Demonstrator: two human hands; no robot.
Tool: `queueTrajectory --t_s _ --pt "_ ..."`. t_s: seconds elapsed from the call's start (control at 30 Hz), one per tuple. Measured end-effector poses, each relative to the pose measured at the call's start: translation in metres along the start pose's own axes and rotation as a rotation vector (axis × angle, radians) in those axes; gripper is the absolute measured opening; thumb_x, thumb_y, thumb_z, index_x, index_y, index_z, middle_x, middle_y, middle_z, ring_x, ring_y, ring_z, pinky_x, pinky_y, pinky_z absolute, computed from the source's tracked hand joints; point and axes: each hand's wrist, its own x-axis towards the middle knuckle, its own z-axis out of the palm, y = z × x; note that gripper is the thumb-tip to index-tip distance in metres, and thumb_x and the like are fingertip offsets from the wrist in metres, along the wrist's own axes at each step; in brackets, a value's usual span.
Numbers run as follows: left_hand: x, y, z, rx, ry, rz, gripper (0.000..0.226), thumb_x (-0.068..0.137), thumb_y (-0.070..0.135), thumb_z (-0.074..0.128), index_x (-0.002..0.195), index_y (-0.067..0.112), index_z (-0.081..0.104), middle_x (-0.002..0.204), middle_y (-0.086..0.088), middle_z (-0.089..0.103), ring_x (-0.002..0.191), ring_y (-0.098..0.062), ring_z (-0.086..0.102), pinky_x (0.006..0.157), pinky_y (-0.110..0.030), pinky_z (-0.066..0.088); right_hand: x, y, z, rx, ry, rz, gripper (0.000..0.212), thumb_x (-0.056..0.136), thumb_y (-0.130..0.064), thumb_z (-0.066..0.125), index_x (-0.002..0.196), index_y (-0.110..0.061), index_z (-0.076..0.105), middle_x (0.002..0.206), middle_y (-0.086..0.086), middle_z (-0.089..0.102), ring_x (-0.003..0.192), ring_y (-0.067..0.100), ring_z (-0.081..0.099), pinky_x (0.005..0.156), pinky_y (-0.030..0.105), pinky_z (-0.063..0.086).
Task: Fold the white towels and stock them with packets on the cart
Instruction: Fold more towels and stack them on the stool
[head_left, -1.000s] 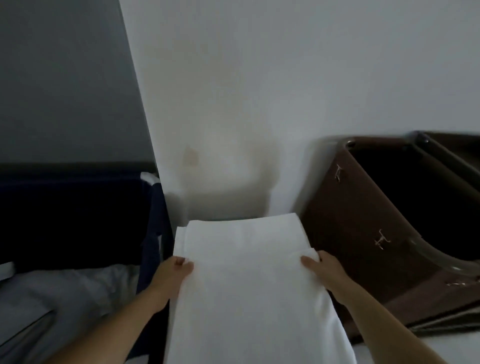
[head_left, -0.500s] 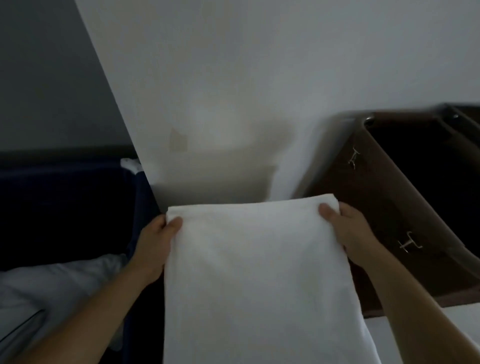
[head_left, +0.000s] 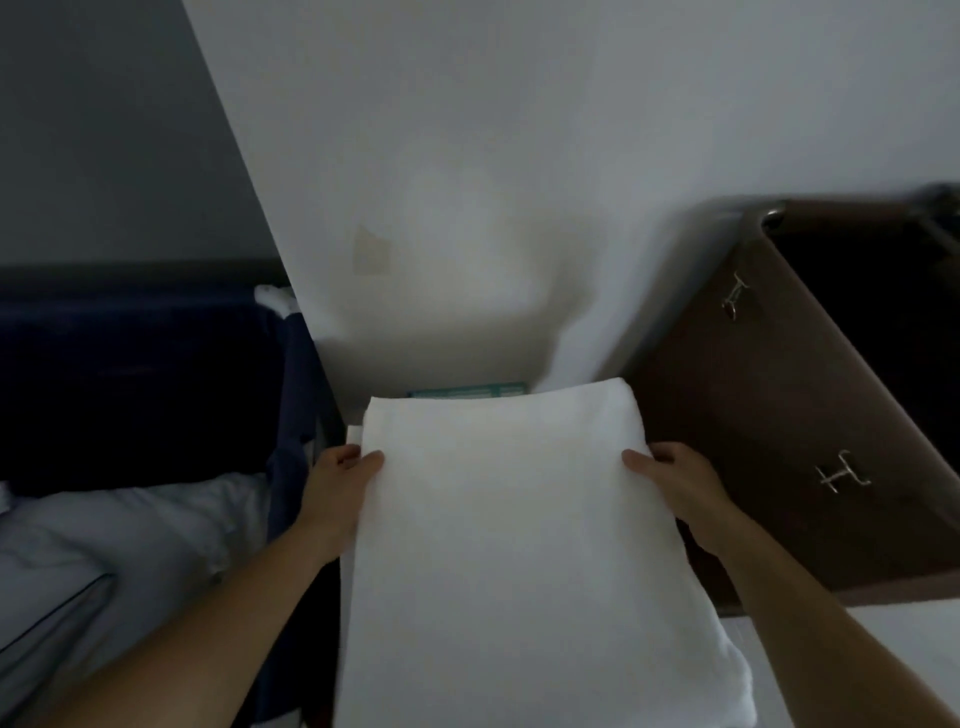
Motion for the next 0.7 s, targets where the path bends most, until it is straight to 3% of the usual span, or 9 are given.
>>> queueTrajectory --t_s 0.07,0.13,0.2,0.27,0.4,0.53,0.7 --pt "-0.015 -0.010 -0.004 -0.047 -0.032 -0.035 0.045 0.095 0.024 0.064 0.134 0.010 0.047 0.116 -0.008 0.060 0.097 -0.024 0.060 0.079 -0.037 0.053 -0.024 0.012 -0.008 0.035 -0.073 0.039 0.038 0.084 -0.027 0.075 0.114 -0.010 0.060 0.101 0.003 0.065 0.085 0.019 0.064 0.066 0.033 0.051" --pt "-0.030 -0.020 -0.009 -0.059 -0.064 -0.069 0.043 0.095 0.025 0.064 0.133 0.010 0.048 0.112 -0.006 0.061 0.095 -0.024 0.061 0.072 -0.034 0.052 -0.046 0.028 -0.014 0.064 -0.136 0.090 0.034 0.082 -0.026 0.077 0.107 -0.008 0.062 0.095 0.007 0.070 0.082 0.025 0.069 0.065 0.036 0.055" --pt "-0.047 -0.031 -0.014 -0.038 -0.091 -0.096 0.046 0.095 0.028 0.065 0.133 0.010 0.047 0.113 -0.007 0.061 0.098 -0.026 0.061 0.076 -0.037 0.053 -0.064 0.045 -0.019 0.074 -0.187 0.118 0.033 0.081 -0.026 0.078 0.105 -0.007 0.065 0.093 0.011 0.075 0.082 0.031 0.072 0.069 0.041 0.059" --pt "-0.065 -0.046 -0.021 0.001 -0.118 -0.114 0.051 0.093 0.033 0.067 0.135 0.013 0.046 0.117 -0.007 0.060 0.102 -0.025 0.060 0.084 -0.039 0.053 -0.080 0.059 -0.024 0.078 -0.188 0.126 0.030 0.082 -0.026 0.077 0.103 -0.007 0.067 0.092 0.013 0.075 0.082 0.032 0.072 0.067 0.038 0.058" --pt "-0.105 -0.075 -0.032 0.100 -0.111 -0.130 0.053 0.086 0.037 0.074 0.126 0.013 0.049 0.114 -0.004 0.062 0.098 -0.022 0.063 0.087 -0.039 0.053 -0.096 0.082 -0.034 0.026 -0.121 0.094 0.024 0.083 -0.029 0.077 0.095 -0.009 0.068 0.093 0.012 0.072 0.081 0.026 0.067 0.066 0.035 0.054" --pt "-0.146 -0.107 -0.041 0.122 -0.092 -0.161 0.059 0.078 0.044 0.080 0.120 0.009 0.060 0.110 -0.008 0.070 0.095 -0.028 0.070 0.086 -0.048 0.057 -0.113 0.107 -0.044 -0.030 -0.077 0.012 0.021 0.080 -0.031 0.080 0.092 -0.017 0.069 0.093 0.006 0.071 0.085 0.025 0.068 0.080 0.044 0.057" --pt "-0.186 -0.119 -0.036 0.140 0.023 -0.096 0.019 0.086 0.029 0.075 0.093 0.014 0.067 0.091 -0.010 0.072 0.081 -0.027 0.070 0.076 -0.043 0.059 -0.140 0.136 -0.048 -0.033 -0.056 -0.071 0.027 0.075 -0.033 0.084 0.091 -0.018 0.068 0.089 0.008 0.071 0.085 0.028 0.068 0.082 0.048 0.058"
